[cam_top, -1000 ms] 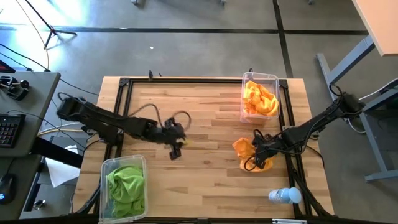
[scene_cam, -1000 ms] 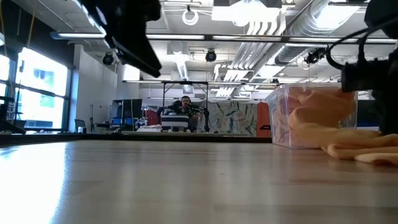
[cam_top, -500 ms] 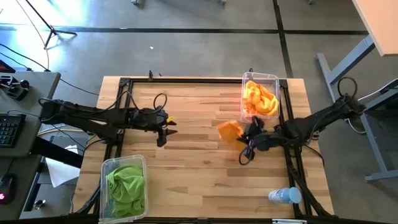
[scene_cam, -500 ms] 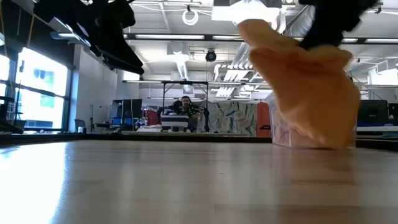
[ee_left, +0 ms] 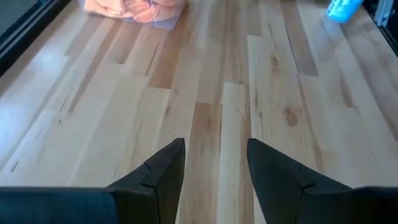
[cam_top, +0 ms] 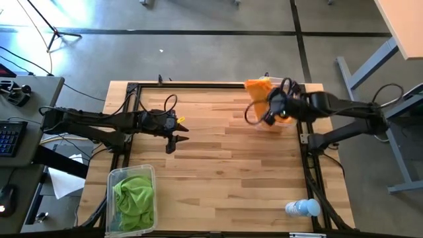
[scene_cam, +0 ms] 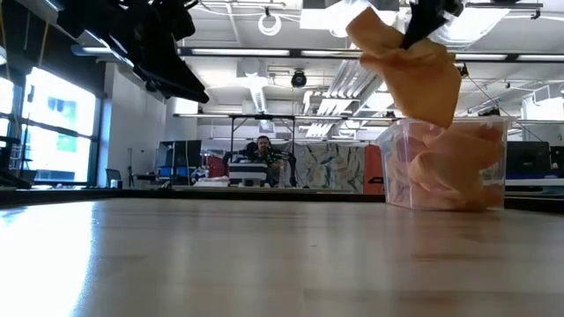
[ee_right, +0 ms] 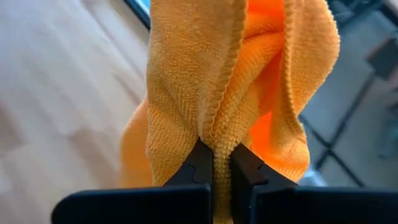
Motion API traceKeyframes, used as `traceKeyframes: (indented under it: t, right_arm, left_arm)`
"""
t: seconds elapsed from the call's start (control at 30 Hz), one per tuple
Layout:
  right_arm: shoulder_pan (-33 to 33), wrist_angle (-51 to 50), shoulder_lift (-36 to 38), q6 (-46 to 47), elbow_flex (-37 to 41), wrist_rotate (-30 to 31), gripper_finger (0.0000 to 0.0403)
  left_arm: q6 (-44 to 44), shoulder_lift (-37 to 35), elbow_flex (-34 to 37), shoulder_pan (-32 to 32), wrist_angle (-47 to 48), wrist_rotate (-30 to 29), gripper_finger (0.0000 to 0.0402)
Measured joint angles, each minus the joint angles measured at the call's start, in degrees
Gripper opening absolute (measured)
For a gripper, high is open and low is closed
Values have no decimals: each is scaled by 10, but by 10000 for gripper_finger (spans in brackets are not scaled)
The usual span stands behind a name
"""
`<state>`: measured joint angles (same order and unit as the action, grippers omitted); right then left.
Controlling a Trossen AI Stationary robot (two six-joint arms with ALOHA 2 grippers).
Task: Sort microfiber towel by color & place in baskets
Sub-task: Put the orange microfiber towel into the top transparent bin
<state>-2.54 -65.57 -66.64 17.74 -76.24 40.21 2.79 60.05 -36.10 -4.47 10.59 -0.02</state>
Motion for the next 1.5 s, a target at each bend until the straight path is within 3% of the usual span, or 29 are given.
traceKeyframes:
  t: [0.2,0.4,0.57,0.7,1.0,1.27,1.5]
  right_arm:
    - [-128,5,2,-129,41,-33,1]
    - [-250,54,5,-244,142,-159,1]
    - [-316,128,5,-337,223,-240,1]
    - [-352,174,4,-390,277,-270,1]
    - [-426,242,1,-382,330,-398,0]
    - [-456,277,-1,-345,330,-442,3]
    - [-470,296,-3,-284,309,-439,4]
  left_arm:
    - [17,0,0,0,0,-5,161]
    - [61,0,0,0,-2,-7,161]
    - [74,0,0,0,-3,-31,161]
    - [101,0,0,0,-3,-45,161]
    - [118,0,0,0,-5,-71,161]
    - [148,0,1,0,-9,-81,161]
    - [162,0,1,0,-11,-87,161]
